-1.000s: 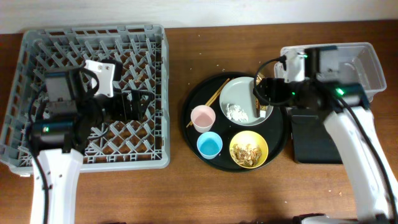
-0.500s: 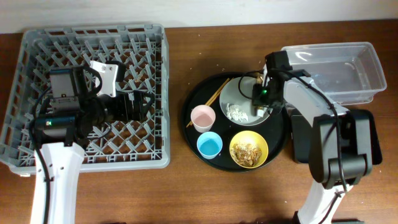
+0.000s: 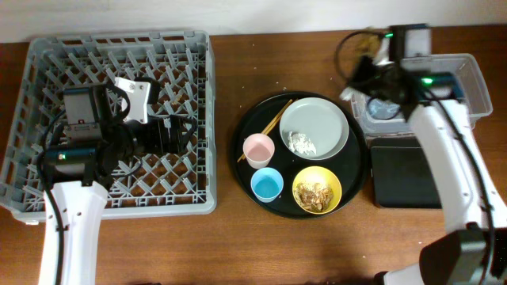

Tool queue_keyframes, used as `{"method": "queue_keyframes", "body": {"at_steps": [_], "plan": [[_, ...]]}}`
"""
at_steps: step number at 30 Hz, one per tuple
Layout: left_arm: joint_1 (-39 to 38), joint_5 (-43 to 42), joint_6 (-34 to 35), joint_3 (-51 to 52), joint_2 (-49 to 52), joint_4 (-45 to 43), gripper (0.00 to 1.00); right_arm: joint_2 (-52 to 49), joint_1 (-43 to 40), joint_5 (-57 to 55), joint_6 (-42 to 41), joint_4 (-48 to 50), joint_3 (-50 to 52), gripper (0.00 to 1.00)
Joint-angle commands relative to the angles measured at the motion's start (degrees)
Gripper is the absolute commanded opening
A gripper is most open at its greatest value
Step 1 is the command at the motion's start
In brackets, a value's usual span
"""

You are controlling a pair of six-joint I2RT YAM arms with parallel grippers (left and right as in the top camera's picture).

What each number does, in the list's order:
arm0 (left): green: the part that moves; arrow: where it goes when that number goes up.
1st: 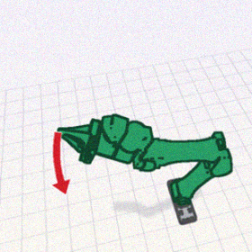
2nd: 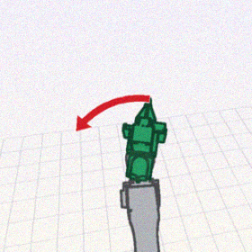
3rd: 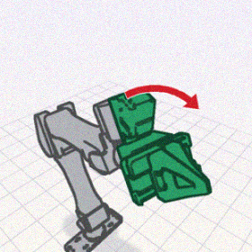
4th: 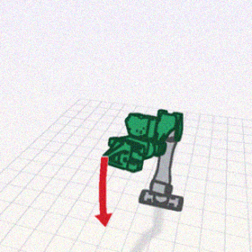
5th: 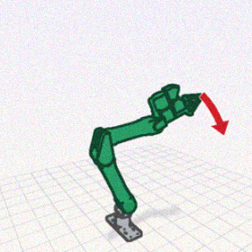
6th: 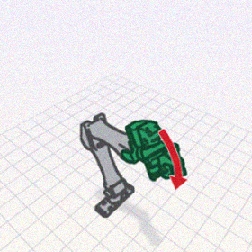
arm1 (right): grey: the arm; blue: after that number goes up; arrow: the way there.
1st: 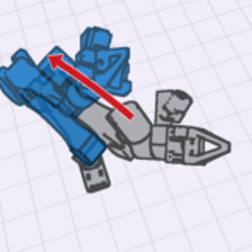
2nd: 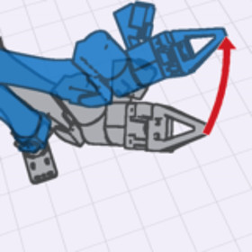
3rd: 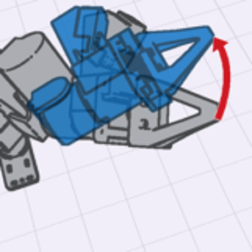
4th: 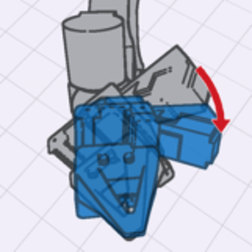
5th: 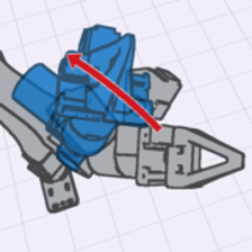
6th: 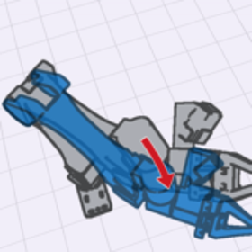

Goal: Sort waste into correct bins and load items into the dishwasher rack

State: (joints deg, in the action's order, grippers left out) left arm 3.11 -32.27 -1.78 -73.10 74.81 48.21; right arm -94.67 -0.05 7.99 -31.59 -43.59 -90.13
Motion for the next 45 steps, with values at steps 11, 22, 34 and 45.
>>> {"method": "queue_keyframes", "body": {"at_steps": [11,22,34,45], "plan": [[0.2,-1.0,-0.5,-1.3,0.2,-0.1,1.00,-9.0,-12.2,7.6,7.9,3.4,-2.3,0.56],[0.2,-1.0,-0.5,-1.3,0.2,-0.1,1.00,-5.0,11.6,2.2,16.3,-15.9,3.9,0.55],[0.2,-1.0,-0.5,-1.3,0.2,-0.1,1.00,-18.2,17.7,-3.7,13.6,6.4,15.0,0.58],[0.2,-1.0,-0.5,-1.3,0.2,-0.1,1.00,-8.8,8.5,-2.5,10.5,4.3,7.4,0.04]]}}
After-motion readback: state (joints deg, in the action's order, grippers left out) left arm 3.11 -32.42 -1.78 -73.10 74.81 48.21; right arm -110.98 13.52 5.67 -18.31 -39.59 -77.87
